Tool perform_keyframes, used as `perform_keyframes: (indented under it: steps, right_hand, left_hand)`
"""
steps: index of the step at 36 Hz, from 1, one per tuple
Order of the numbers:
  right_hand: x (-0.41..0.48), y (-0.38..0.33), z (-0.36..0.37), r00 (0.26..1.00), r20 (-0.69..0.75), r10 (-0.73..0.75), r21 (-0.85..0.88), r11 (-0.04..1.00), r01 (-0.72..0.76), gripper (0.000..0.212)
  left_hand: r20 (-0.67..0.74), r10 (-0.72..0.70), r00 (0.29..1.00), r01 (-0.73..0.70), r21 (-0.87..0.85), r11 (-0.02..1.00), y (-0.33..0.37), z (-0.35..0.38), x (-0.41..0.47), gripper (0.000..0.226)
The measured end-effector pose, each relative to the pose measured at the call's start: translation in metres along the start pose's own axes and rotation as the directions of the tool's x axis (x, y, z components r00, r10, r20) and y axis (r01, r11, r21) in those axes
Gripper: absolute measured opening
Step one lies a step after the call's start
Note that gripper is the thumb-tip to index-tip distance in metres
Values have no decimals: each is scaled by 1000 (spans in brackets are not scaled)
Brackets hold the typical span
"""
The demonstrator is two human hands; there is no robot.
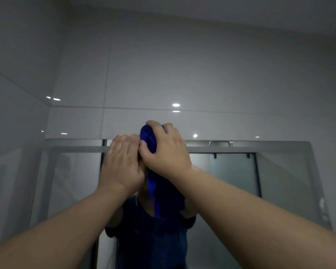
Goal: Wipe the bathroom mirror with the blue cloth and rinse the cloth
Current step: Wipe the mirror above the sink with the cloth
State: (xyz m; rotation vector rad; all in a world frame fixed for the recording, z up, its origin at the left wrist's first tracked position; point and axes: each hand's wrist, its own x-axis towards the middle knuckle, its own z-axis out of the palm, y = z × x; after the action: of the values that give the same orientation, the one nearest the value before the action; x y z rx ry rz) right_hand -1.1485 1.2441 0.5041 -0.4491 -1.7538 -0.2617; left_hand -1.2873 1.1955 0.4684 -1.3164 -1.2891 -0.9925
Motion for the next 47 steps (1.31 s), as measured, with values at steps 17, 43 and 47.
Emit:
perform_keyframes:
  steps: [17,43,47]
  right_hand:
    - [-26,246,-202,839,-260,477,-198,824,-530,58]
    - [32,67,-64,900,427,-92,76,995,65,62]
    - [34,59,-56,943,323,-83,58,996,68,43]
  left_hand:
    - [44,-108,993,105,50,993,23,-9,-4,43]
    - [4,-154,988,154,-87,984,25,-3,6,38]
    - [-116,-126,985,86,-298,951,61,-11,18,44]
